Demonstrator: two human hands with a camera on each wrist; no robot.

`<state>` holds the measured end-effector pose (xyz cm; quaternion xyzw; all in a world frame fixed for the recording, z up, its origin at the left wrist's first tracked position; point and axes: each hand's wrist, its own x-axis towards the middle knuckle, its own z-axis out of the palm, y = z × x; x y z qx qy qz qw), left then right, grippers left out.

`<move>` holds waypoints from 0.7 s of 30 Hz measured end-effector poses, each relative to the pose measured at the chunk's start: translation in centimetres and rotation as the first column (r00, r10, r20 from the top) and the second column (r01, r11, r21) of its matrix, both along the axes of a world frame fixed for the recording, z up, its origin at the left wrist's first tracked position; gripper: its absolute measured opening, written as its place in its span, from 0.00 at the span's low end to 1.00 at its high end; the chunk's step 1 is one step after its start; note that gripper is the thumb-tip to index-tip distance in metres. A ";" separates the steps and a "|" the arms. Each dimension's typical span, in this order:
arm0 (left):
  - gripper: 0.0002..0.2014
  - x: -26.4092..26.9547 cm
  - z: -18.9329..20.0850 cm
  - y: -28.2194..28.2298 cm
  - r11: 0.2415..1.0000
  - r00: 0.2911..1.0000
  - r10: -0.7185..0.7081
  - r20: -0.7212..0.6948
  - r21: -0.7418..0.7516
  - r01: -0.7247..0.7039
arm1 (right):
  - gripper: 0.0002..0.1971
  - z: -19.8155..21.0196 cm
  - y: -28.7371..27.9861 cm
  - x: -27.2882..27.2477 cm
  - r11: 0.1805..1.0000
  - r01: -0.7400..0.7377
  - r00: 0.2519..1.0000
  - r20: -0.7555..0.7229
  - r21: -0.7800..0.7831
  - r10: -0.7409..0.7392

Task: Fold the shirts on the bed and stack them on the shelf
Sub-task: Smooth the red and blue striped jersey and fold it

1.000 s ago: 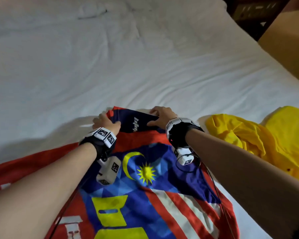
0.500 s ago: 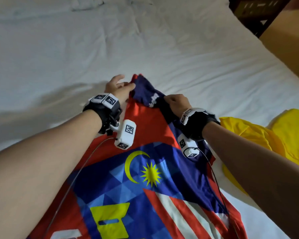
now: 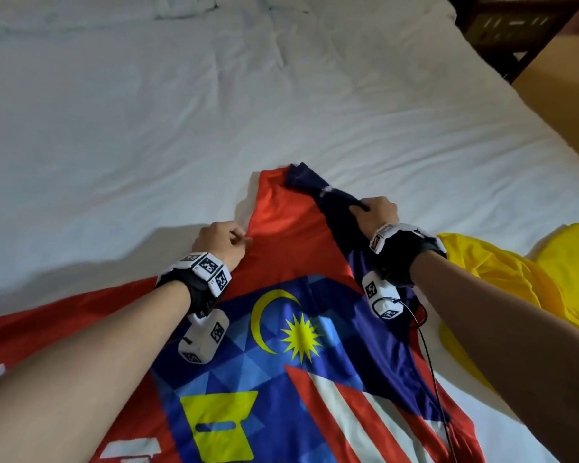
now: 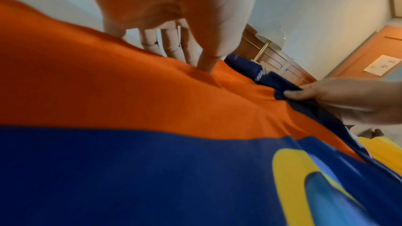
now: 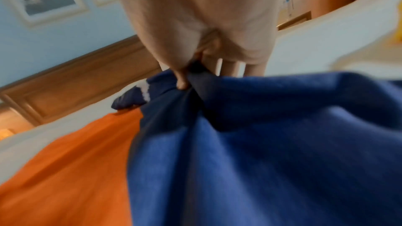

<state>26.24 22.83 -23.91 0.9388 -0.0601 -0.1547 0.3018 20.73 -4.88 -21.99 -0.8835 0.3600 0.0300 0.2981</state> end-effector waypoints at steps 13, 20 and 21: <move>0.19 0.7 3.2 19.8 0.821 0.934 -0.313 -0.170 0.447 0.356 | 0.21 -1.8 24.0 0.1 0.588 -0.781 0.563 0.170 -0.210 0.809; 0.20 3.9 4.6 33.1 0.866 0.982 -0.118 -0.145 0.469 0.174 | 0.11 -1.1 30.3 3.7 0.684 -0.726 0.686 -0.001 -0.077 0.728; 0.21 4.2 4.3 34.4 0.908 0.995 -0.065 -0.075 0.410 0.090 | 0.11 -1.0 30.5 4.1 0.737 -0.672 0.738 0.017 -0.068 0.674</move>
